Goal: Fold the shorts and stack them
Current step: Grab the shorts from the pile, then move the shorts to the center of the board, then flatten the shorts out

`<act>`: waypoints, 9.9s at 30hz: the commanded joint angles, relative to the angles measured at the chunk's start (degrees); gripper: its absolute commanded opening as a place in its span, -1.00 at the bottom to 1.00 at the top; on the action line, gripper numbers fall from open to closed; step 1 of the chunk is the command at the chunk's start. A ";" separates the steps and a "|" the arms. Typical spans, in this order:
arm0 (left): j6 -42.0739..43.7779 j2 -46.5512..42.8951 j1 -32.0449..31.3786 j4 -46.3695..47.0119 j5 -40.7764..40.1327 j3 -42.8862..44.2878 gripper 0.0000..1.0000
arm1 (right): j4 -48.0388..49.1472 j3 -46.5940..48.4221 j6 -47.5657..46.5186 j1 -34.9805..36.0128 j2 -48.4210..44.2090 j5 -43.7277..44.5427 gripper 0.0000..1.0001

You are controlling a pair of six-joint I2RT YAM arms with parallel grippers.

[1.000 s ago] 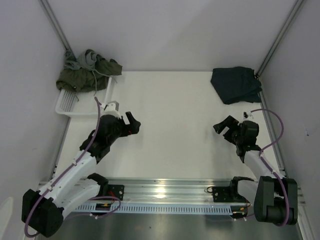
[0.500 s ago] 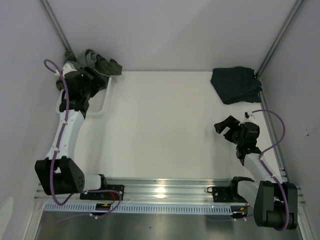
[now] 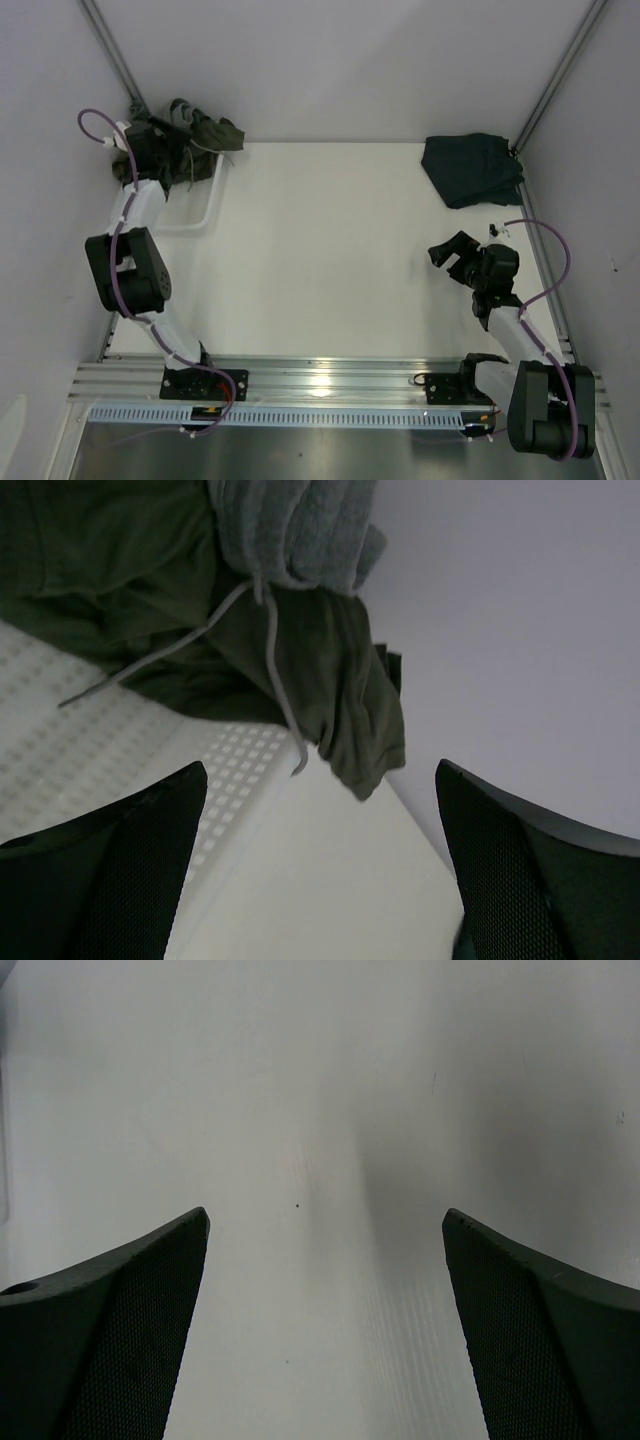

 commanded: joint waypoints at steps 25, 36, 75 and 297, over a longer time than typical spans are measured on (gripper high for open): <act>-12.54 39.00 1.31 4.07 -3.77 48.91 -1.00 | 1.81 1.16 -0.51 1.48 1.81 2.09 0.99; -20.35 18.59 3.07 15.50 0.40 30.71 -1.00 | 0.94 2.13 -0.60 1.83 3.04 2.62 0.99; 16.55 -25.87 -19.07 30.87 1.22 19.04 -1.00 | 1.11 3.36 -1.12 2.80 5.77 0.86 0.99; 23.32 -25.39 -61.02 -6.01 -32.78 -31.60 -1.00 | -39.74 48.88 -14.58 26.97 19.76 34.34 -1.00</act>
